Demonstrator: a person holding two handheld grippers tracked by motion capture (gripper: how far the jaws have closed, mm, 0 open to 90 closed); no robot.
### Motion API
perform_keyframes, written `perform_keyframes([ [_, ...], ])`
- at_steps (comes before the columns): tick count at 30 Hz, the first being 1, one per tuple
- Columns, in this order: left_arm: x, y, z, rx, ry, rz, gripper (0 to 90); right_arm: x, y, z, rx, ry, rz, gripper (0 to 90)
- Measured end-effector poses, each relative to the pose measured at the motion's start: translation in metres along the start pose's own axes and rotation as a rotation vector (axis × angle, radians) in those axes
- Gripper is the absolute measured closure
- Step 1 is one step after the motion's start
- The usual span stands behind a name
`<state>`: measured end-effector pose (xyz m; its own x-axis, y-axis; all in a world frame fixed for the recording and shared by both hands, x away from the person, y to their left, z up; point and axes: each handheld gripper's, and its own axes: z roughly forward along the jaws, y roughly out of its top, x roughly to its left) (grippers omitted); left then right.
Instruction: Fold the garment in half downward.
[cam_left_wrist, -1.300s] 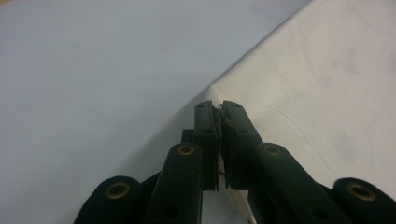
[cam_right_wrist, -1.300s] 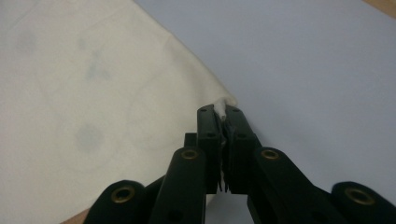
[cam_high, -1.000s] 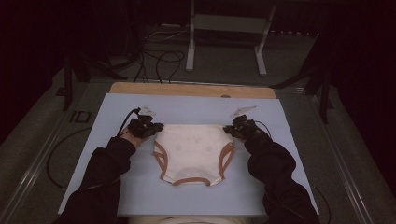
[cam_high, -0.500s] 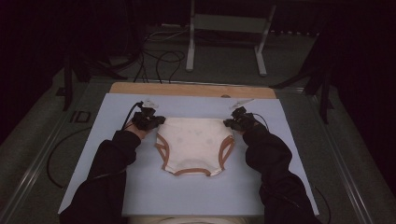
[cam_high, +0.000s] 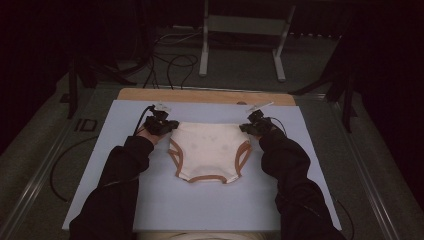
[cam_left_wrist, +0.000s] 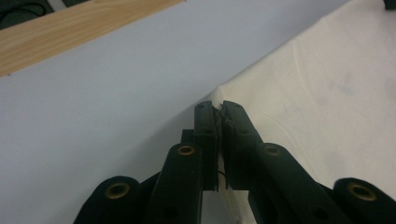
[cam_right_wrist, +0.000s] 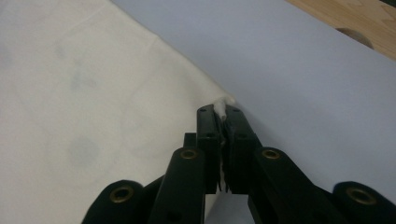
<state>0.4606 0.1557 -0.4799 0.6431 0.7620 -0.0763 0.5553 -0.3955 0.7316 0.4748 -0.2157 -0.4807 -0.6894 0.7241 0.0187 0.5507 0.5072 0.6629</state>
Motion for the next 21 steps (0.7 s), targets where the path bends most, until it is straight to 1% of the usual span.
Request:
perform_keyframes([
  [1, 0.000, 0.000, 0.001, -0.001, 0.017, 0.004, 83.7, 0.000, 0.000, 0.000, -0.002, -0.003, -0.001, 86.1],
  [2, 0.000, 0.000, 0.001, -0.001, 0.024, -0.002, 78.7, 0.000, 0.000, 0.001, -0.005, -0.004, 0.004, 85.0],
  [3, 0.000, -0.001, 0.002, -0.001, 0.032, -0.005, 75.6, 0.000, 0.000, 0.001, -0.005, -0.006, 0.008, 82.5],
  [4, 0.000, -0.001, 0.002, -0.001, 0.032, -0.005, 70.3, 0.000, 0.000, 0.001, -0.005, -0.006, 0.008, 82.5],
  [5, 0.000, -0.002, 0.002, 0.005, 0.034, -0.023, 70.3, -0.001, -0.001, 0.001, -0.009, -0.011, 0.014, 76.6],
  [6, 0.000, -0.002, 0.001, 0.010, 0.036, -0.024, 57.6, -0.001, -0.002, 0.001, -0.014, -0.014, 0.028, 62.6],
  [7, 0.000, -0.002, 0.001, 0.019, 0.038, -0.020, 52.9, -0.002, -0.003, 0.001, -0.010, -0.011, 0.038, 56.7],
  [9, 0.000, -0.003, -0.001, 0.029, 0.019, -0.024, 43.7, -0.002, -0.004, 0.001, -0.011, -0.022, 0.042, 46.1],
  [12, -0.001, -0.004, -0.004, 0.037, 0.005, -0.033, 35.9, -0.004, -0.005, -0.001, -0.017, -0.012, 0.065, 33.8],
  [16, -0.003, -0.005, -0.010, 0.045, -0.009, -0.032, 27.1, 0.000, -0.007, -0.003, -0.013, 0.016, 0.067, 21.6],
  [18, -0.005, -0.006, -0.013, 0.052, -0.005, -0.019, 24.0, 0.002, -0.008, -0.005, -0.020, 0.019, 0.072, 17.5],
  [20, -0.006, -0.007, -0.018, 0.045, -0.021, -0.018, 19.3, 0.005, -0.009, -0.008, -0.031, 0.039, 0.070, 13.3],
  [21, -0.006, -0.008, -0.021, 0.035, -0.035, -0.019, 16.8, 0.007, -0.010, -0.009, -0.040, 0.046, 0.066, 14.0],
])
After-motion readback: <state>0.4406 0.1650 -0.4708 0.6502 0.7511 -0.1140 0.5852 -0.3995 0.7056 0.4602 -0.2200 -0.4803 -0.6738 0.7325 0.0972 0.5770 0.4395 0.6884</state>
